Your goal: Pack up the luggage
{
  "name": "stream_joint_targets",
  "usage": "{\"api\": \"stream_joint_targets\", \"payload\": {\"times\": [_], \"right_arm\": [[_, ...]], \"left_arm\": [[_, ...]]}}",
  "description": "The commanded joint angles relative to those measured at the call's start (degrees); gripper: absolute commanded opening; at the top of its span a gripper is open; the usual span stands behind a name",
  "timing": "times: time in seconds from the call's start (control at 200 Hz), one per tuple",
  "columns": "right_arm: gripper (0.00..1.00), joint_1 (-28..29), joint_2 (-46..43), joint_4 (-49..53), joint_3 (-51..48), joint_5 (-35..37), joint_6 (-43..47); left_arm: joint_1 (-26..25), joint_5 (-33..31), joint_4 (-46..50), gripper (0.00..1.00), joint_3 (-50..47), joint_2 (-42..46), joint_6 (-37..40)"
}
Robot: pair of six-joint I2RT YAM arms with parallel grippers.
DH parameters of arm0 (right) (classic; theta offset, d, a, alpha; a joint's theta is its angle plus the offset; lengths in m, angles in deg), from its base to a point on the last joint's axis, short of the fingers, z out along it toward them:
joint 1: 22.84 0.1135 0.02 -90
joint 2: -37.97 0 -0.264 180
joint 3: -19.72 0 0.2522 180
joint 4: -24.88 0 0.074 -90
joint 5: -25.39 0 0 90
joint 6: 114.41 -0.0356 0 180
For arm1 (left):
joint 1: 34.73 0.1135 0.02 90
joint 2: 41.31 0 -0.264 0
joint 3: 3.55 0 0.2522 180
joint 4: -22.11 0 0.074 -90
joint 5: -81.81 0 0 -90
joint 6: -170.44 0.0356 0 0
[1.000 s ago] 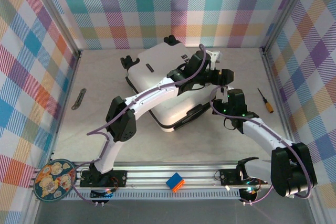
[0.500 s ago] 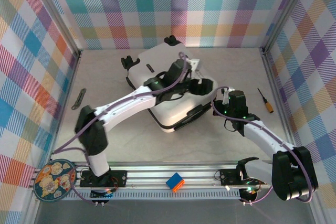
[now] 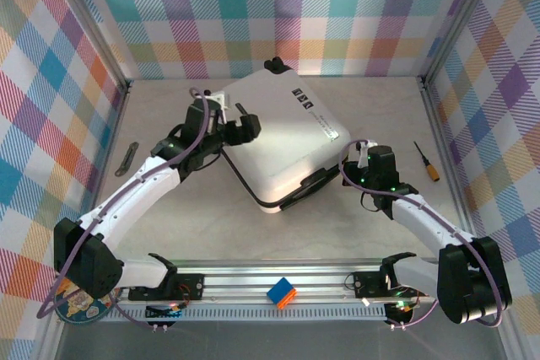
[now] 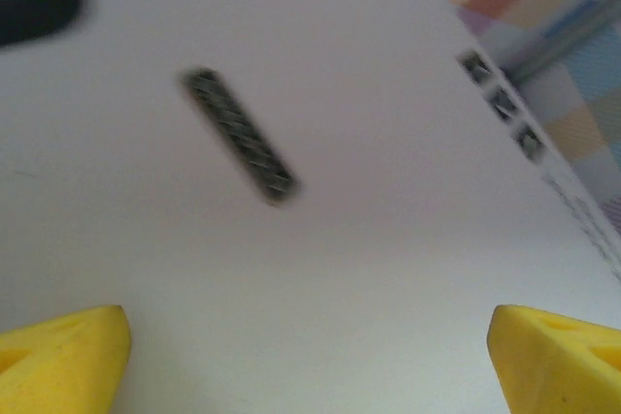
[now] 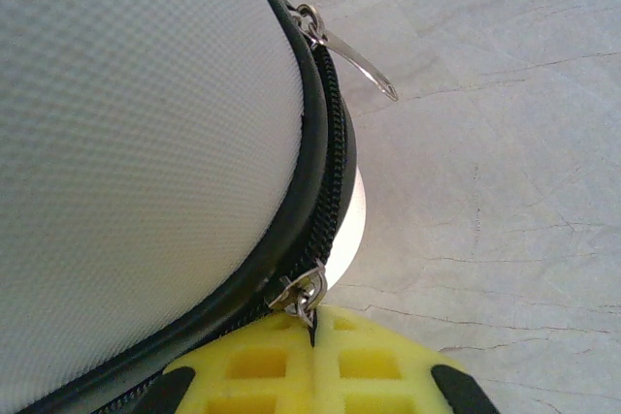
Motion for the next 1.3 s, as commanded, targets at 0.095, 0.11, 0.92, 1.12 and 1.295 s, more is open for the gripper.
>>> {"api": "stream_joint_targets", "payload": {"times": [0.095,0.11,0.92,1.12,1.295], "right_arm": [[0.00,-0.1,-3.3,-4.9,0.4,2.1,0.5],[0.00,-0.1,-3.3,-4.9,0.4,2.1,0.6],[0.00,0.3,-3.2,-5.4,0.1,1.7,0.8],[0.00,0.4,-3.2,-5.6,0.2,1.4,0.9],[0.00,0.6,-3.4,-5.3,0.4,1.0,0.9]], "left_arm": [[11.3,1.5,3.5,0.96,3.5,-4.4,0.3],[11.9,1.8,3.3,0.96,3.8,-4.8,0.3],[20.6,12.9,-8.4,0.75,14.9,-25.1,-14.6],[20.7,13.7,-8.5,0.59,18.2,-28.9,-14.8],[20.9,15.5,-7.9,0.33,21.6,-32.1,-13.6]]}}
